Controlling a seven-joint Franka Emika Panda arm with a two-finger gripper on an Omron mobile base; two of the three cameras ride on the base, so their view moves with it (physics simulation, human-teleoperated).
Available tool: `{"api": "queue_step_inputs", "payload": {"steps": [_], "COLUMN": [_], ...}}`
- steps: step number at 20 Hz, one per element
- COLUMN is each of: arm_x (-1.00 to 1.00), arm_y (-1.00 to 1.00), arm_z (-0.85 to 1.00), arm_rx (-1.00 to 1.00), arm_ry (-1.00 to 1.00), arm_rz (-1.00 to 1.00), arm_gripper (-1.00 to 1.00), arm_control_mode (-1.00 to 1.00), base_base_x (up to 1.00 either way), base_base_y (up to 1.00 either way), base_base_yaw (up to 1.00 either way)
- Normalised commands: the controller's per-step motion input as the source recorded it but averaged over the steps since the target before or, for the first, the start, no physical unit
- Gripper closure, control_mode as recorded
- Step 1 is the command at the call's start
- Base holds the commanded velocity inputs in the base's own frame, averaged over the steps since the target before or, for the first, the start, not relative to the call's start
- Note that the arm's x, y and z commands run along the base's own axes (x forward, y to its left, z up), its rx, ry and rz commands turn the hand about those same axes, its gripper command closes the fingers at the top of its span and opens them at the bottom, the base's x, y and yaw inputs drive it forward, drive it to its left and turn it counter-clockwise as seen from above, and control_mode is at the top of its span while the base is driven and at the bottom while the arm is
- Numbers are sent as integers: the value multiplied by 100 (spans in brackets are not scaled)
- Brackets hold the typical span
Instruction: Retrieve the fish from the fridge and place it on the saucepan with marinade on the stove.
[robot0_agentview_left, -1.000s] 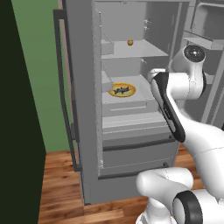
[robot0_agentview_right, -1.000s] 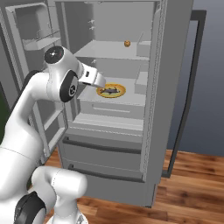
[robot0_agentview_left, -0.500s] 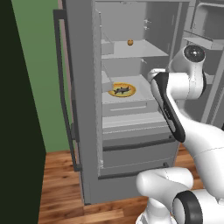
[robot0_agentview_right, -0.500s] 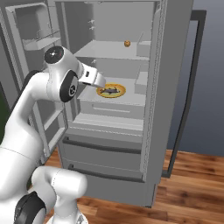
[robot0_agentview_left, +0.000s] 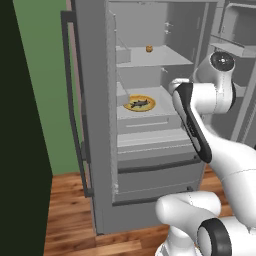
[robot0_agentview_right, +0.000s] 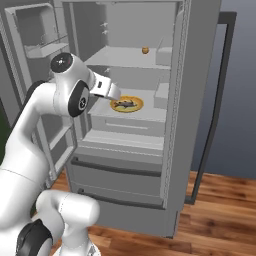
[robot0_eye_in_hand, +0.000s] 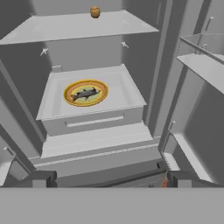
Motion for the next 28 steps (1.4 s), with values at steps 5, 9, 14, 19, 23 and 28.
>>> {"api": "queue_step_inputs", "payload": {"steps": [5,9,14,19,23,28], "arm_x": [0,0,0,0,0,0], "arm_y": [0,0,0,0,0,0], "arm_z": [0,0,0,0,0,0], "arm_rx": [0,0,0,0,0,0], "arm_ry": [0,0,0,0,0,0], "arm_rz": [0,0,0,0,0,0], "arm_gripper": [-100,-100,-100,-100,-100,-100], "arm_control_mode": [100,100,100,100,100,100], "base_base_x": [60,60,48,48,60,53], "base_base_y": [0,0,0,0,5,16], "base_base_yaw": [0,0,0,0,0,-1]}}
